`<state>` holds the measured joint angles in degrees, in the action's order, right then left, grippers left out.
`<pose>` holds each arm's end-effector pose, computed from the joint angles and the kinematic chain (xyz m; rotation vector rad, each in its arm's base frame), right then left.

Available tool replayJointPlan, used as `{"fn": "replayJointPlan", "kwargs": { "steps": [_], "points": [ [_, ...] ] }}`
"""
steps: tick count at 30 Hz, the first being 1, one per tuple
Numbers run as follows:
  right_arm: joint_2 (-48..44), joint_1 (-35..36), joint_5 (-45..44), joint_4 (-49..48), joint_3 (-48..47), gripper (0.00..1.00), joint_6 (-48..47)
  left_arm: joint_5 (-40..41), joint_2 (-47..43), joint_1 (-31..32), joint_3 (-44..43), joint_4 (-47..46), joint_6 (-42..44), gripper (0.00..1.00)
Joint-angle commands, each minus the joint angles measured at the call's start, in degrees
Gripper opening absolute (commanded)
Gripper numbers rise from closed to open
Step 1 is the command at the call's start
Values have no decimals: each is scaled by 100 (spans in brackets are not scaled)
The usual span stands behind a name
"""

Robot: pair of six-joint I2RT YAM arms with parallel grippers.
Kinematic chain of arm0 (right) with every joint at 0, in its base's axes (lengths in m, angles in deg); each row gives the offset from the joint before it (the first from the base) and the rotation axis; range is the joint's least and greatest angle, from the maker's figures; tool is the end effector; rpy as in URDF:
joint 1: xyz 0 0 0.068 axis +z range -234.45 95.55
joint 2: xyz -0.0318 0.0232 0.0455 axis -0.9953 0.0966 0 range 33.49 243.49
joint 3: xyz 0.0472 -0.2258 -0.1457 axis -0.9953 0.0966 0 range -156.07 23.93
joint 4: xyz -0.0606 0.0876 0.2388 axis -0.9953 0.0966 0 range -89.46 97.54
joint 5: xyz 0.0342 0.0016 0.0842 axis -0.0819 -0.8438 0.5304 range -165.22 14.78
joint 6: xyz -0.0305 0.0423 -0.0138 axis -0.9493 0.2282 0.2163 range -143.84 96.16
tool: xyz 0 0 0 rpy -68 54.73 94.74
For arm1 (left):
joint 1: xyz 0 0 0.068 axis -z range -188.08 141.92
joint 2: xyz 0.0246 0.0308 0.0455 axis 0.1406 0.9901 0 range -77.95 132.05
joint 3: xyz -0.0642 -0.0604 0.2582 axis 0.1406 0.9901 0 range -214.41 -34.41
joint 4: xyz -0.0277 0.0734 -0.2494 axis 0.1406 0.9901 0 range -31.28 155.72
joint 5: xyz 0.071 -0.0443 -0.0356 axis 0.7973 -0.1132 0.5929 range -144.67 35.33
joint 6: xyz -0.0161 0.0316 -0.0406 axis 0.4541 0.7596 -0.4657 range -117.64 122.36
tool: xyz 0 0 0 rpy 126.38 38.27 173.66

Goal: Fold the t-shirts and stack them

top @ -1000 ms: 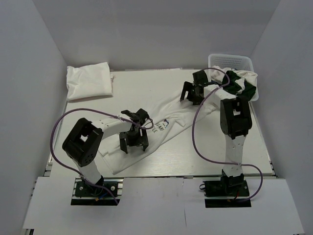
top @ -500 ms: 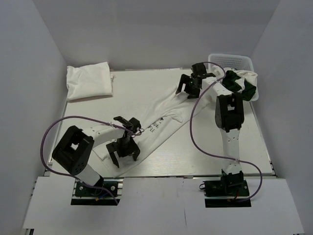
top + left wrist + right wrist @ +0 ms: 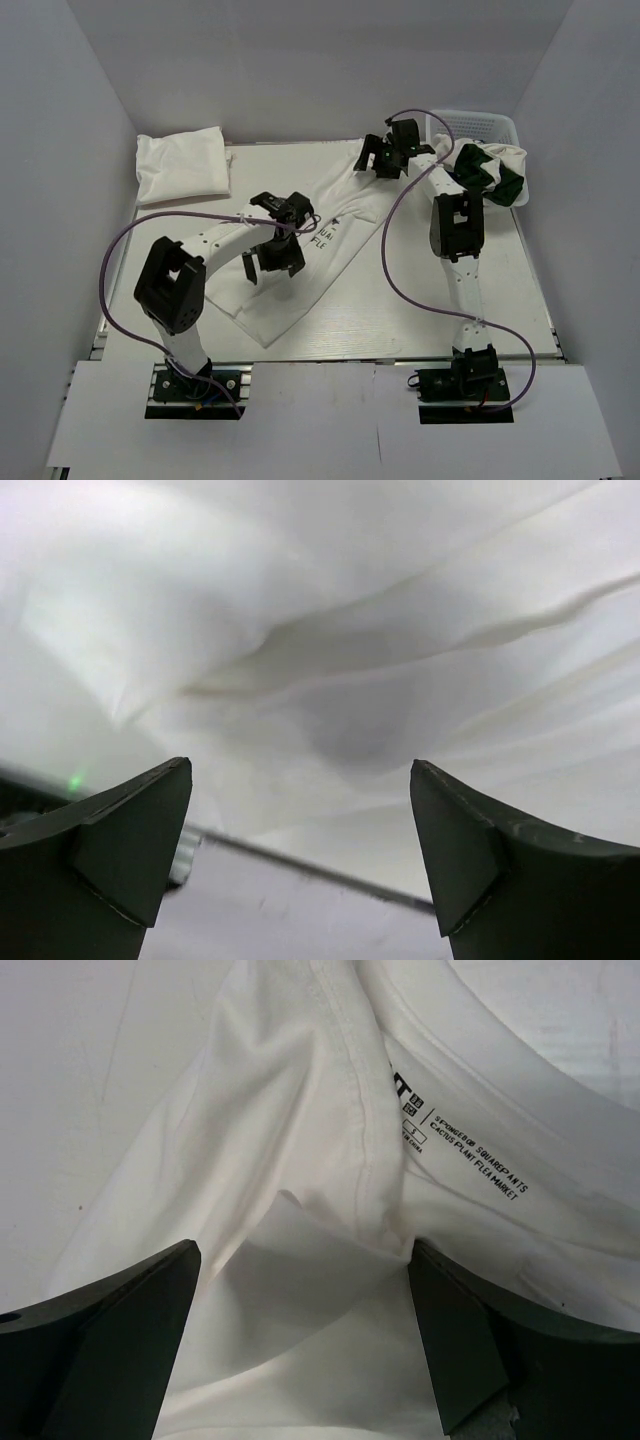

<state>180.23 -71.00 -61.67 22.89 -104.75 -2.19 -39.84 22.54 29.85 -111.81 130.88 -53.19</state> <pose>0.5573 0.1419 0.1691 0.0387 2.3217 0.5856 0.2479 -0.1816 0.2242 -0.4407 2.9609 0.3671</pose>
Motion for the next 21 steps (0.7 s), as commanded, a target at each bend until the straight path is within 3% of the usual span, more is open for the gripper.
{"fn": "replayJointPlan", "kwargs": {
  "steps": [1, 5, 8, 13, 17, 21],
  "points": [
    [172, -10, 175, -932, -366, 90, -414, 336, 59, -40, -249, -877, 1027, 100],
    [-83, 8, 35, -1224, -263, 90, -705, 793, 295, -93, -92, -1116, 1511, 100],
    [-390, 34, 43, -1172, 9, 90, -881, 401, 147, -93, 532, -1660, 1766, 100],
    [-760, 184, 229, -92, -105, 90, -1636, 240, 85, -93, 1498, -2083, 1635, 100],
    [-1699, 351, -518, 321, 947, 90, -1568, -58, 392, -93, 1922, -2399, 1486, 100],
    [-1912, 492, -792, 735, 1809, 90, -902, -542, 577, -93, 2037, -2697, 1371, 100]
  ]
}}
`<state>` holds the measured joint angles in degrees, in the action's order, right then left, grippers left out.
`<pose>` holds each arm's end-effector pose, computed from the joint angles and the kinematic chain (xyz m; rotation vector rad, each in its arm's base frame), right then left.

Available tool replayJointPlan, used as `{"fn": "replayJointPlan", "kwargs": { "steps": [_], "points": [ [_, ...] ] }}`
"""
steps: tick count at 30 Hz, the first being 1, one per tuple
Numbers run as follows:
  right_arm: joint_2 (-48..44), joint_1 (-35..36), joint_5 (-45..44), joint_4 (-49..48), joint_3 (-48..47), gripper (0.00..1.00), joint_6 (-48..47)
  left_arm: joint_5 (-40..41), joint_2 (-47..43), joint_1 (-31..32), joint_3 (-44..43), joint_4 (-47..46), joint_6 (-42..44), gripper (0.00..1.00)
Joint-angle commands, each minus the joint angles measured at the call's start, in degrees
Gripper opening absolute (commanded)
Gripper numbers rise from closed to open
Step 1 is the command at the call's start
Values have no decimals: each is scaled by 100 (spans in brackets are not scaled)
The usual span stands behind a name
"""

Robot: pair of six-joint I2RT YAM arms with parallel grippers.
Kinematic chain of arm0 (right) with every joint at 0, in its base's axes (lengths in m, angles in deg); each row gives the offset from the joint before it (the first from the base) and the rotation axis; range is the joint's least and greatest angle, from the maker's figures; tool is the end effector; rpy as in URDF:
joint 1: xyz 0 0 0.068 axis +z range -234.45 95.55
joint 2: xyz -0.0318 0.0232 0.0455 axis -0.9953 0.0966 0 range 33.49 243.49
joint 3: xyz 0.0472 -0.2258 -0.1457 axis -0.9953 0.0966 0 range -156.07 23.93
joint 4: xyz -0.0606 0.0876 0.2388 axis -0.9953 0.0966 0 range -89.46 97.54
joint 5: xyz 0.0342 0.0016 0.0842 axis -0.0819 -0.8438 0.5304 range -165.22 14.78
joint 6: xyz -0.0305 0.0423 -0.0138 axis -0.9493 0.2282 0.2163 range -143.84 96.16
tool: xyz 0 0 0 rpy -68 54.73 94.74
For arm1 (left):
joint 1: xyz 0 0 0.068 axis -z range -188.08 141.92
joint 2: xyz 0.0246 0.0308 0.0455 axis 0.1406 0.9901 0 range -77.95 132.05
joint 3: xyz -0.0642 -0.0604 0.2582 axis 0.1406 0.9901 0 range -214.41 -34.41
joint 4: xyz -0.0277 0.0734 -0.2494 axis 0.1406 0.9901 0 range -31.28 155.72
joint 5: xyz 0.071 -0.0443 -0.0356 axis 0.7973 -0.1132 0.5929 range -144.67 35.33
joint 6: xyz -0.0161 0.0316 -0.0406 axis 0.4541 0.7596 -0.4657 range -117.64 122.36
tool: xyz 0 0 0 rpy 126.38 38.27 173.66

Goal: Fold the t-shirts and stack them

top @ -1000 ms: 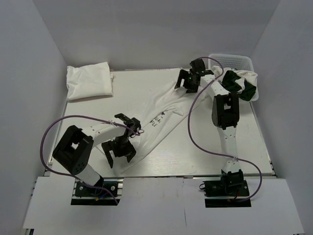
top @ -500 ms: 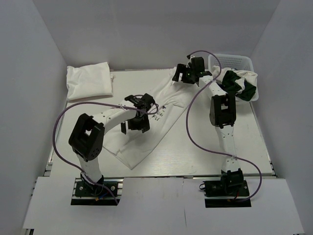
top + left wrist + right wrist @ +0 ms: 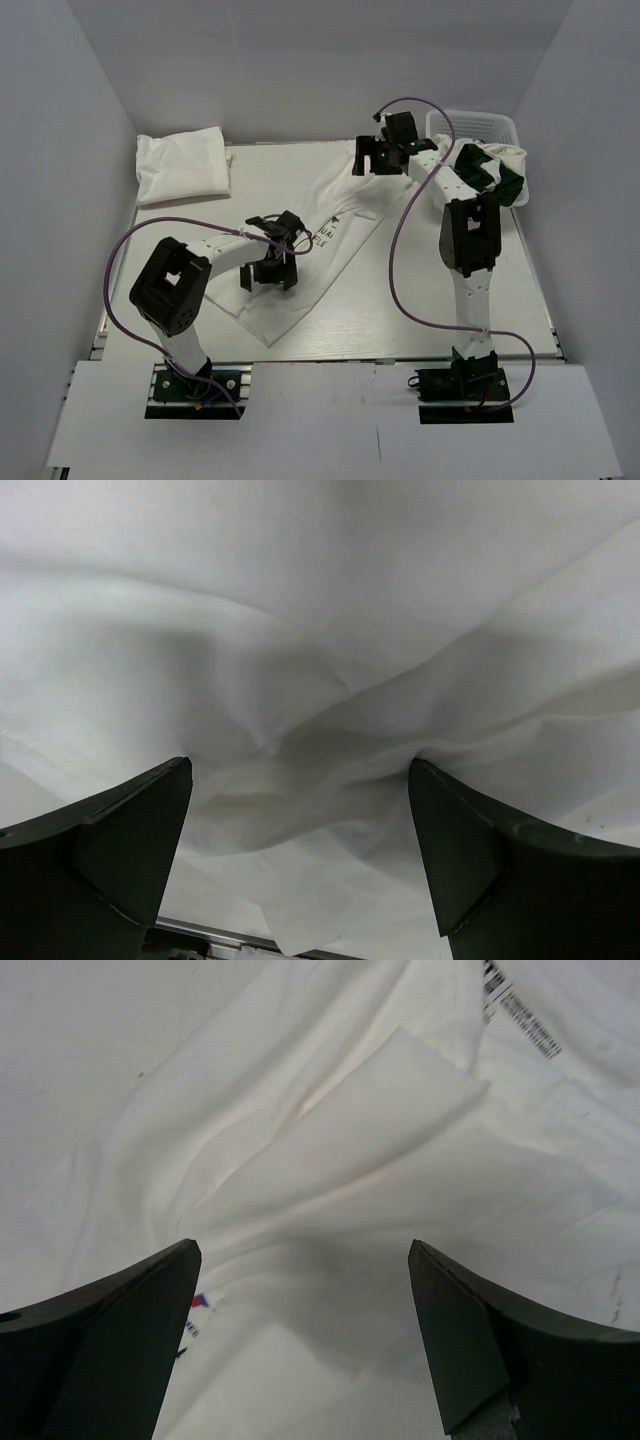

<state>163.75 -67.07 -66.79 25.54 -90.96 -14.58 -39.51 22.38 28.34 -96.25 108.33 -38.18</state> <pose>0.5004 0.1622 0.2372 -0.2410 2.2872 0.4097 0.2470 -0.1707 0.1593 -0.1120 2.9364 0.2759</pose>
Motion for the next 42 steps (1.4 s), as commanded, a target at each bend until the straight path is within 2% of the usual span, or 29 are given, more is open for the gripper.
{"fn": "replayJointPlan", "kwargs": {
  "steps": [1, 6, 11, 15, 18, 21, 22, 25, 28, 31, 33, 36, 37, 38, 40, 41, 42],
  "points": [
    [-247, 116, -115, 497, 528, 90, 401, -706, 593, 58, 533, -495, -130, 100],
    [-71, 239, 19, 533, 898, 90, 708, -707, 653, 58, 349, -443, -253, 100],
    [456, 230, -183, 647, 407, 90, 823, -891, 908, 58, 69, -495, -745, 100],
    [1203, 169, -192, 971, -821, 90, 1051, -1216, 1190, 224, -319, -293, -1211, 100],
    [1905, 168, -271, 1034, -1630, 90, 1096, -1821, 1322, 225, -135, -837, -1386, 100],
    [2012, 142, -210, 334, -1660, 90, 1184, -2051, 1602, 225, -450, -997, -1685, 100],
    [1952, 125, -184, -139, -1424, 90, 1184, -2174, 1655, 277, -599, -1144, -1686, 100],
    [2064, 90, -61, -749, -1588, 90, 1184, -2561, 1718, 566, -819, -1636, -1687, 98],
    [2240, 54, -131, -681, -2167, 90, 992, -2290, 1822, 909, -1214, -1314, -1633, 97],
    [2058, -25, -105, -925, -2090, 90, 806, -1660, 1596, 1208, -1286, -690, -1633, 98],
    [1785, -34, -61, -970, -1994, 90, 692, -1280, 1080, 1358, -1286, -479, -1528, 99],
    [1338, 28, 158, -812, -1967, 90, 350, -166, 350, 1543, -1164, -215, -1432, 99],
    [1223, 71, 212, -525, -1941, 90, 253, -14, 190, 1613, -1085, -214, -1335, 99],
    [752, 133, 195, -426, -1662, 90, 78, 48, 40, 1613, -867, -380, -969, 99],
    [362, 168, 46, -259, -1205, 90, -37, 49, -215, 1544, -716, -468, -764, 99],
    [-275, 203, -103, -249, -254, 90, -3, 49, -216, 1543, -663, -469, -676, 99],
    [-482, 273, -574, -293, 121, 90, 110, 127, -216, 1543, -575, -539, -536, 99]
  ]
}}
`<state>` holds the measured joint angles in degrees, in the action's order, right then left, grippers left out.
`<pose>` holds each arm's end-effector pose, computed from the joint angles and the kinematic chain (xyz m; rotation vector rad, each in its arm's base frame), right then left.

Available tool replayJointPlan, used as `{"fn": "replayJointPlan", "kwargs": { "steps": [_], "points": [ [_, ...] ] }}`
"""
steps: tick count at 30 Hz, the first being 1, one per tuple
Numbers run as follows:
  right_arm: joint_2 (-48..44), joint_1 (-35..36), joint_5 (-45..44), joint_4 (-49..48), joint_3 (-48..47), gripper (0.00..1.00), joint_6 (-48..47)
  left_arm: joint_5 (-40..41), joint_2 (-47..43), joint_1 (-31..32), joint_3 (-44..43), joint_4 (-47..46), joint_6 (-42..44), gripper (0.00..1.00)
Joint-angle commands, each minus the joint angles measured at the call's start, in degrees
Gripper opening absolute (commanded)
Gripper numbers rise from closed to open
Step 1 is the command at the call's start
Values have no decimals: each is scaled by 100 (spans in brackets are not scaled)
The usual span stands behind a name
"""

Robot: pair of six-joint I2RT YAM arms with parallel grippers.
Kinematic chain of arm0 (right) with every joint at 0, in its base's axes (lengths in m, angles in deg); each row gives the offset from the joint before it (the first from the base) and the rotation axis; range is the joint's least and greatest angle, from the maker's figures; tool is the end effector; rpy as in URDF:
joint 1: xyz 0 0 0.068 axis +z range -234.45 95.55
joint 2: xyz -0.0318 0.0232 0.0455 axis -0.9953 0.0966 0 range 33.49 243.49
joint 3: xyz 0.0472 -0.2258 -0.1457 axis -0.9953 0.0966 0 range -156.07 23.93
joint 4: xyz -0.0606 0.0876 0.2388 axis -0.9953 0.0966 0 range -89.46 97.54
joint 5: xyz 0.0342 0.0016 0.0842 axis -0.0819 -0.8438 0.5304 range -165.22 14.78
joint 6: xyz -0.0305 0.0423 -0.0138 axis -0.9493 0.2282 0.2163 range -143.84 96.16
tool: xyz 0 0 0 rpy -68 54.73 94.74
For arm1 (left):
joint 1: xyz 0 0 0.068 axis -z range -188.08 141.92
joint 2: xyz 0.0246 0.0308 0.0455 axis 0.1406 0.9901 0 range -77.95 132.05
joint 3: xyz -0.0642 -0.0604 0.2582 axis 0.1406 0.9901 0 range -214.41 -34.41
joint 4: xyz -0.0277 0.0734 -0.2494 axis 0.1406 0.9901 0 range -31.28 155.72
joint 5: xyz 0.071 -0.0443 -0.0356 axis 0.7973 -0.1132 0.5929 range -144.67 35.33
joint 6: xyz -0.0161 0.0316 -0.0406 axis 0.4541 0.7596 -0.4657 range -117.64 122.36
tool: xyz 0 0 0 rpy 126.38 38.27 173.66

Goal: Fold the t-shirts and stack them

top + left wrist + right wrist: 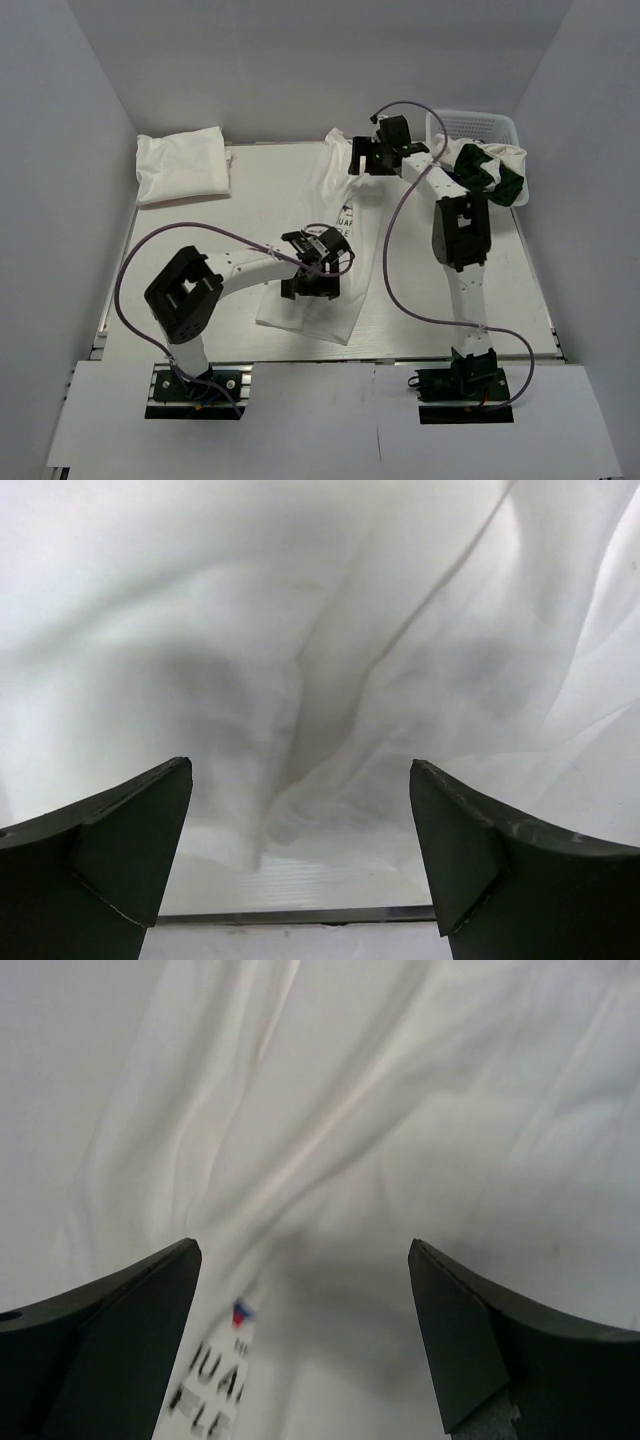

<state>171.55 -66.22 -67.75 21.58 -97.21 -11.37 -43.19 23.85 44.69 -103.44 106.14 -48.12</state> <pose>0.5252 0.1779 0.2089 -0.1857 2.2550 0.4346 0.2060 -0.2594 0.1824 0.0328 2.8787 -0.0139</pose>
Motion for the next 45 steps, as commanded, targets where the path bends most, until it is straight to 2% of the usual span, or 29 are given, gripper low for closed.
{"fn": "replayJointPlan", "kwargs": {
  "steps": [1, 4, 8, 14, 18, 21, 25, 27, 29, 31, 34, 37, 40, 43, 44, 45],
  "points": [
    [-1481, 180, -561, -194, 1524, 90, -79, 495, -362, -92, 145, -391, 556, 99],
    [-2265, 276, -369, -679, 2995, 90, 124, 180, -362, -92, 408, -759, 950, 99],
    [-2100, 408, -96, -846, 3352, 90, 273, -76, -100, -145, 523, -1024, 1119, 99],
    [-1221, 444, 9, -268, 2325, 90, 431, -76, 367, -92, 294, -577, 1120, 99],
    [-720, 417, -26, -284, 2025, 90, 607, -796, 507, -92, 356, -628, 979, 99],
    [-333, 391, -78, -128, 1621, 90, 713, -998, 796, -92, 224, -629, 926, 99],
    [876, 373, -79, 646, -194, 90, 730, -1288, 1193, -92, -311, -628, 995, 99],
    [1265, 347, -35, 893, -793, 90, 757, -1482, 1307, -39, -496, -698, 996, 99],
    [1451, 312, -52, 710, -1060, 90, 757, -1641, 1491, -39, -645, -752, 892, 99],
    [1443, 294, -52, 53, -912, 90, 783, -1693, 1649, -100, -970, -699, 575, 99],
    [1417, 215, 238, -326, -814, 90, 906, -1982, 1852, -48, -1278, -839, 521, 99],
    [1434, 206, 185, -486, -1235, 90, 784, -1975, 1852, 5, -1455, -840, 521, 99],
    [1032, 232, 220, -443, -1351, 90, 450, -1405, 1581, 66, -1534, -410, 521, 99],
    [267, 250, 228, -347, -965, 90, 28, -667, 791, 198, -1385, -268, 521, 99],
    [100, 259, 281, -259, -851, 90, -86, -500, 545, 198, -1097, -268, 469, 99],
    [-458, 268, 360, -197, -449, 90, -261, -220, 29, 198, -894, -268, 469, 99]
  ]
}}
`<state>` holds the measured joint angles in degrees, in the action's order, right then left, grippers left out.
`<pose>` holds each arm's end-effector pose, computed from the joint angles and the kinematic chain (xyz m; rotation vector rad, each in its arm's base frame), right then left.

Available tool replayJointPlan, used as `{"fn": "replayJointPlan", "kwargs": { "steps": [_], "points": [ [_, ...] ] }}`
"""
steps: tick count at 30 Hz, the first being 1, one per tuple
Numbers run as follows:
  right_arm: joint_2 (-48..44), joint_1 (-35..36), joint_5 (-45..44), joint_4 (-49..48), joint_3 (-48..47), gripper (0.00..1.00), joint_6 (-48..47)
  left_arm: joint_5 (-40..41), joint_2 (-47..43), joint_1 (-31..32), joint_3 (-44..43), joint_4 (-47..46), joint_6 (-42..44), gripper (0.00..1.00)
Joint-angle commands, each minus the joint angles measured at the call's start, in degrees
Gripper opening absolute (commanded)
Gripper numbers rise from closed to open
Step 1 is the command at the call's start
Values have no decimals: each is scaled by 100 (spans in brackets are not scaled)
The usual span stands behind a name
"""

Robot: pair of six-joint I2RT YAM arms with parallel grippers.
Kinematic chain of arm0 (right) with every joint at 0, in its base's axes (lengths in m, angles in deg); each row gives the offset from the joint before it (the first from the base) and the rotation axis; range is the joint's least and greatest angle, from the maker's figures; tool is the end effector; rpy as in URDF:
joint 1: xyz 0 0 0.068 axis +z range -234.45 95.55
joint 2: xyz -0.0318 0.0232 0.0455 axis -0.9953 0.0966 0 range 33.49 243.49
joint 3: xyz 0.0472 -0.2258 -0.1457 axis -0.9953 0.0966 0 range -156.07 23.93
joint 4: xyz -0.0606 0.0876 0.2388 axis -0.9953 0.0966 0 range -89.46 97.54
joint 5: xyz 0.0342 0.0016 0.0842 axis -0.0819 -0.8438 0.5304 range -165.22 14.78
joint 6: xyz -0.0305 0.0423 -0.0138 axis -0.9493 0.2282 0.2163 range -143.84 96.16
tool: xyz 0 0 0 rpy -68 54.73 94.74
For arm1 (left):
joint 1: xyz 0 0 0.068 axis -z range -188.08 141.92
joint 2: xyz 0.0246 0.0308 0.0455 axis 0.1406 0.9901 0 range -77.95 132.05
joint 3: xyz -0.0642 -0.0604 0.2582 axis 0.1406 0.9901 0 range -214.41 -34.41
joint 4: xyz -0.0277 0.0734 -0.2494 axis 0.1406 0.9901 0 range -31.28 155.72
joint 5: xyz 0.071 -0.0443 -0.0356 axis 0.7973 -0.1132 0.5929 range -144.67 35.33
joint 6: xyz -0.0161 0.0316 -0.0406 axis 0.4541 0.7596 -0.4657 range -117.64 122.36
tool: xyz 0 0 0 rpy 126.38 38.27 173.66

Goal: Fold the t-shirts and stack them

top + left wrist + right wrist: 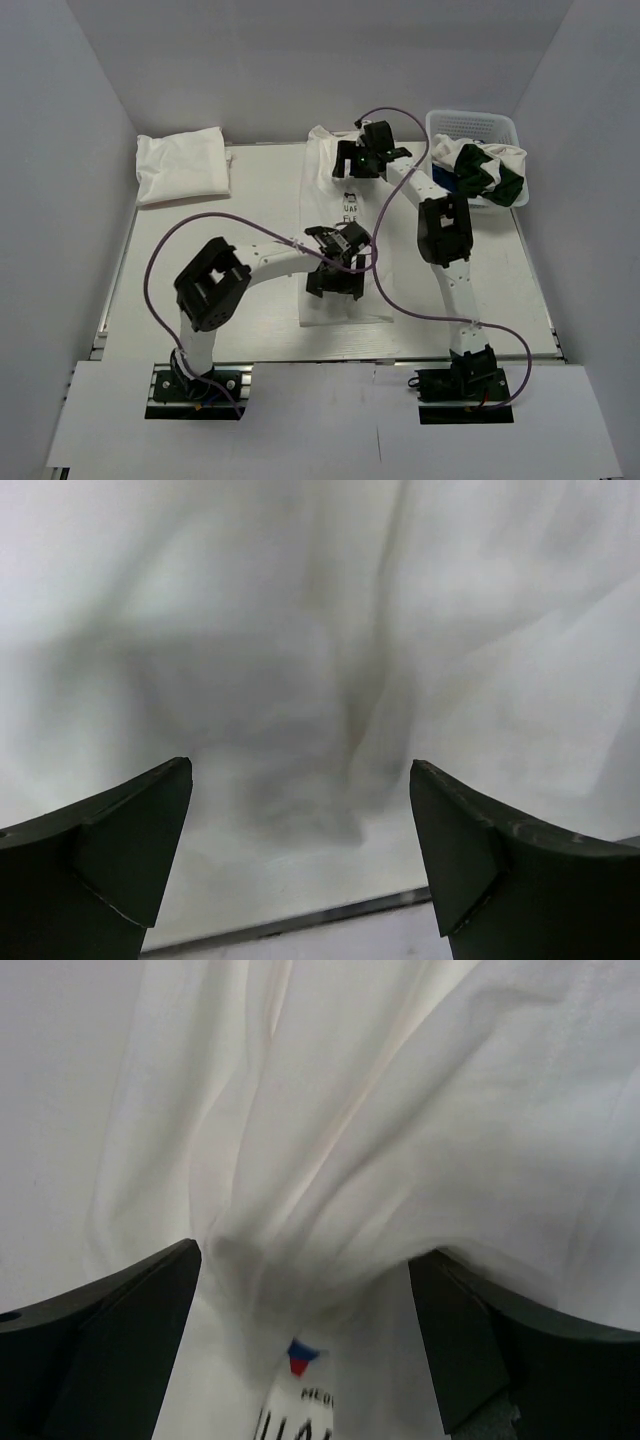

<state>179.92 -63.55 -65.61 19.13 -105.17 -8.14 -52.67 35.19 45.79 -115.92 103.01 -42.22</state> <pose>0.5398 0.2126 0.1799 -0.1976 2.2316 0.5373 0.2313 -0.3147 0.1725 0.2323 2.9359 -0.2417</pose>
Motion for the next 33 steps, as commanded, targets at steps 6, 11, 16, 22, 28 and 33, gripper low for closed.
{"fn": "replayJointPlan", "kwargs": {
  "steps": [6, 11, 16, 22, 28, 33],
  "points": [
    [-3365, 89, -650, 49, 2817, 90, -525, 2021, -2638, -392, 1875, 290, -894, 99],
    [-4789, 606, -2066, 495, 4848, 90, 37, 1876, -2649, -1087, 1965, 220, -878, 99],
    [-5396, 1424, -2147, 1224, 5791, 90, 477, 1743, -1963, -1694, 1656, 318, -544, 99],
    [-5844, 2461, -2113, 1701, 6729, 90, 592, 1970, -2586, -1748, 2069, -35, -429, 99],
    [-5828, 2910, -1743, 1736, 7293, 89, 934, 2103, -3342, -1748, 2508, -438, -324, 99],
    [-5810, 3138, -1682, 1455, 7311, 85, 987, 1892, -3395, -1748, 2570, -562, -253, 99]
  ]
}}
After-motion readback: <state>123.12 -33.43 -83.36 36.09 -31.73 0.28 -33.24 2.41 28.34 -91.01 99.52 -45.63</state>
